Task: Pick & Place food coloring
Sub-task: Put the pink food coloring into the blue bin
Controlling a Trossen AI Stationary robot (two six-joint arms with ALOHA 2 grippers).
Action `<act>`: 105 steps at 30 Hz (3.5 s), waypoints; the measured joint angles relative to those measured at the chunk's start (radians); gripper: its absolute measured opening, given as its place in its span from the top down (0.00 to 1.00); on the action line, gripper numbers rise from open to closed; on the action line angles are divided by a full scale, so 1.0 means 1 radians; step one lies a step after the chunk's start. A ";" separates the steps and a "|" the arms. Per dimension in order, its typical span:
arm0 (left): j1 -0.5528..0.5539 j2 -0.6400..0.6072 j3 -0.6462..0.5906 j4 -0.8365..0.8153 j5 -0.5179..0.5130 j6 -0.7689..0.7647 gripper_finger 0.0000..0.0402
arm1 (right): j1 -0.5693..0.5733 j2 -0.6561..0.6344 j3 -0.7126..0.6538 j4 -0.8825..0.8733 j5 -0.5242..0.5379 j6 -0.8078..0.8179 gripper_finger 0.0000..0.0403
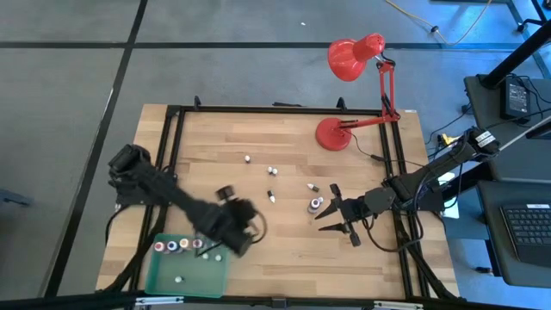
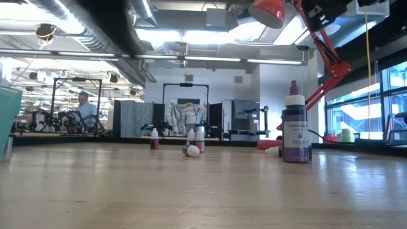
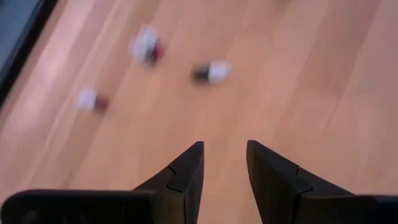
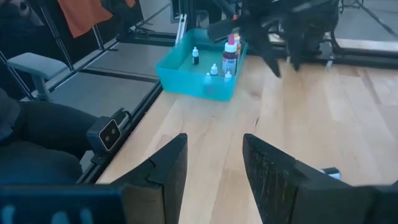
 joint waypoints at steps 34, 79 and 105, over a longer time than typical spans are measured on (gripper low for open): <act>0.883 -0.024 -0.064 0.301 0.418 0.358 0.68 | 0.000 0.000 -0.070 0.013 0.000 0.139 0.61; 0.890 0.184 -0.064 0.147 0.533 0.241 0.54 | 0.000 0.000 -0.070 0.031 0.000 0.102 0.61; 0.878 0.182 -0.064 0.121 0.516 0.283 0.84 | 0.000 0.000 -0.070 0.025 0.000 0.129 0.61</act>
